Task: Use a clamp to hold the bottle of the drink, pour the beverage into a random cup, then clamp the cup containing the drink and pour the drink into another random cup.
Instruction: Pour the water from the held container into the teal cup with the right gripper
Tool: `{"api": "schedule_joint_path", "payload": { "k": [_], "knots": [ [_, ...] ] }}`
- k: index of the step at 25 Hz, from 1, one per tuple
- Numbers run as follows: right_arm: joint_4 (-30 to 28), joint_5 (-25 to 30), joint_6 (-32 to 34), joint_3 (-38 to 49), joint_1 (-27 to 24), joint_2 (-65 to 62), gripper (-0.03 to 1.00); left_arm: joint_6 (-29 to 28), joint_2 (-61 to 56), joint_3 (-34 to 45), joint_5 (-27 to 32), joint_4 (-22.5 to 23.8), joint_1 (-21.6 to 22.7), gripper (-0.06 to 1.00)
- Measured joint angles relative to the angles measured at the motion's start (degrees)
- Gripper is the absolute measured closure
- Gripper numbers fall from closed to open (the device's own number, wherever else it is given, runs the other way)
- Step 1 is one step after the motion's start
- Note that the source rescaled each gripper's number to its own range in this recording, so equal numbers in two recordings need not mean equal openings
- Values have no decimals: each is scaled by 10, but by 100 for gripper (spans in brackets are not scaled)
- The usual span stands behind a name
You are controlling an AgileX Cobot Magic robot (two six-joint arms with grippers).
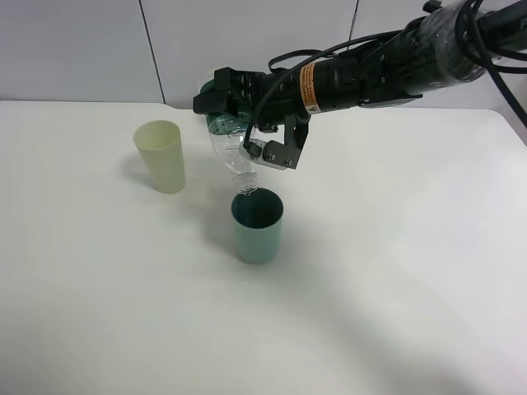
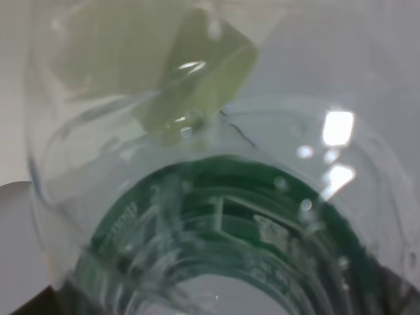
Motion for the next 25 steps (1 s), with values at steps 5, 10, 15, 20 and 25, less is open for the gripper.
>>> {"api": "schedule_joint_path", "payload": {
  "k": [5, 10, 15, 20, 25],
  "knots": [
    [0, 0, 19, 0, 0, 0, 91, 0, 0, 0, 0, 0, 0, -2],
    [0, 0, 152, 0, 0, 0, 91, 0, 0, 0, 0, 0, 0, -2],
    [0, 0, 369, 0, 0, 0, 91, 0, 0, 0, 0, 0, 0, -2],
    [18, 0, 564, 0, -4, 0, 91, 0, 0, 0, 0, 0, 0, -2],
    [53, -2, 781, 0, -15, 0, 91, 0, 0, 0, 0, 0, 0, -2]
  ]
}}
